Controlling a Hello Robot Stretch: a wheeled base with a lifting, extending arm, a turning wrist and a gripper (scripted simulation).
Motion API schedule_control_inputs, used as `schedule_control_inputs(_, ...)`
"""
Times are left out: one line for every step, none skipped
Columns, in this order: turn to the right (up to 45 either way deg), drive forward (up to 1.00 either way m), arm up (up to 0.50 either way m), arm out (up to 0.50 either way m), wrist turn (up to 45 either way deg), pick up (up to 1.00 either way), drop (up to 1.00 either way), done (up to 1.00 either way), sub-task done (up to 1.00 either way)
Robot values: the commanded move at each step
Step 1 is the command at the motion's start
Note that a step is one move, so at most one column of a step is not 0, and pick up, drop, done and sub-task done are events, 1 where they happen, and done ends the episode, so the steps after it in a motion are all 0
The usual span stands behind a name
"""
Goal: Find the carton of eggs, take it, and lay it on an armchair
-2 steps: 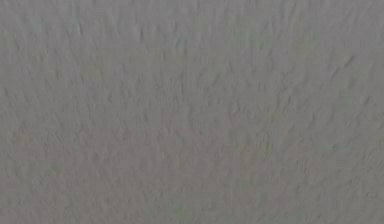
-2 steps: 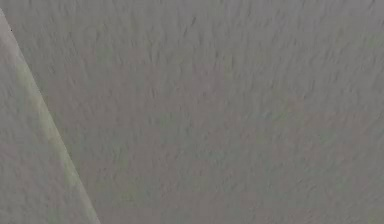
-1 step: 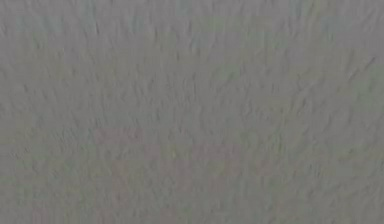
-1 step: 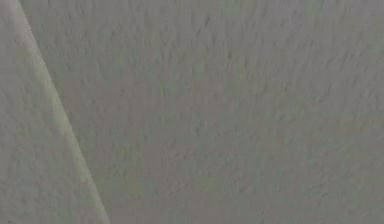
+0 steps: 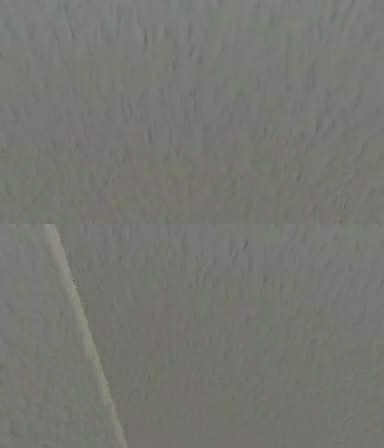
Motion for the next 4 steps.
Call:
schedule_control_inputs(-45.0,0.00,0.00,0.00,0.0,0.00,0.00,0.00,0.00)
schedule_control_inputs(-45.0,0.00,0.00,0.00,0.0,0.00,0.00,0.00,0.00)
schedule_control_inputs(-45.0,0.00,0.00,0.00,0.0,0.00,0.00,0.00,0.00)
schedule_control_inputs(-27.0,0.00,0.00,0.00,0.0,0.00,0.00,0.00,0.00)
